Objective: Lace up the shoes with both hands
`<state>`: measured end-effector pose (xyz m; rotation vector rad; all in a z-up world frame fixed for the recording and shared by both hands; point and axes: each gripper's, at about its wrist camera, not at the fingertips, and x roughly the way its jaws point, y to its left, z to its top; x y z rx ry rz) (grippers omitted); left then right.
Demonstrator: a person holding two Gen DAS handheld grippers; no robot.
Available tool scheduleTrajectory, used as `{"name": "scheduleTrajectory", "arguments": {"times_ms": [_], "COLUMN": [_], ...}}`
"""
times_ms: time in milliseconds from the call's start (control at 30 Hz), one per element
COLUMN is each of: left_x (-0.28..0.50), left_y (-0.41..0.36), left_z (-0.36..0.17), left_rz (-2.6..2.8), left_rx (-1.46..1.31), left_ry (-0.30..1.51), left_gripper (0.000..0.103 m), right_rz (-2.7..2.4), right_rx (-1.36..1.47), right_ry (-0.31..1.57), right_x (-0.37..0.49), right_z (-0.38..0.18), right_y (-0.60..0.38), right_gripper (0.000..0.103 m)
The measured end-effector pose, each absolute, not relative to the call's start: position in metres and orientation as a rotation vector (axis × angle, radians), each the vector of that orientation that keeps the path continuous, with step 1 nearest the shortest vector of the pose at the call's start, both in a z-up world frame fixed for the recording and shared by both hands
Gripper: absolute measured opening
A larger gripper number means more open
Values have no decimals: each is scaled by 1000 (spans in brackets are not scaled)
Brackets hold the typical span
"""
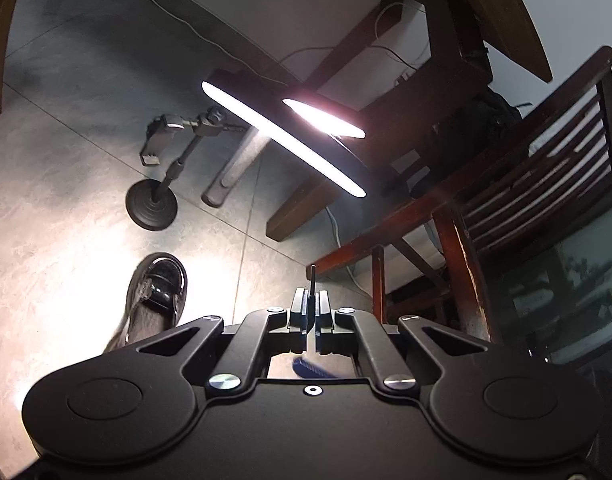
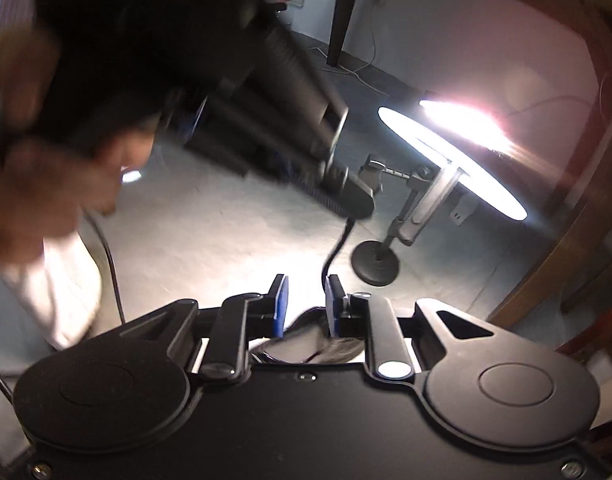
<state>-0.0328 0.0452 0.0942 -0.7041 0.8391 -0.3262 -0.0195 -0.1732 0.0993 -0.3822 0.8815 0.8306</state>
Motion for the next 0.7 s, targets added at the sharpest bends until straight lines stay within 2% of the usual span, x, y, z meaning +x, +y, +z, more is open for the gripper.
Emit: {"name": "scheduleTrajectory", "arguments": {"times_ms": [167, 533, 600, 633, 700], "left_x": [-37, -39, -39, -39, -40], "left_y": [45, 43, 43, 43, 41], "left_z": [93, 94, 95, 96, 97], "left_rz": [-343, -363, -369, -372, -376], "left_rx": [-707, -704, -707, -703, -689], "left_ry": [836, 822, 819, 817, 816], "left_gripper": [4, 4, 4, 4, 4], "right_rz": [710, 704, 701, 705, 698], "right_rx": [-285, -224, -196, -187, -188], "right_ry": [968, 958, 964, 968, 969], "right_x": [2, 12, 15, 16, 16], "right_z": [93, 105, 105, 105, 103], "right_y": [-176, -185, -187, -187, -186], "right_gripper": [23, 23, 19, 3, 3]}}
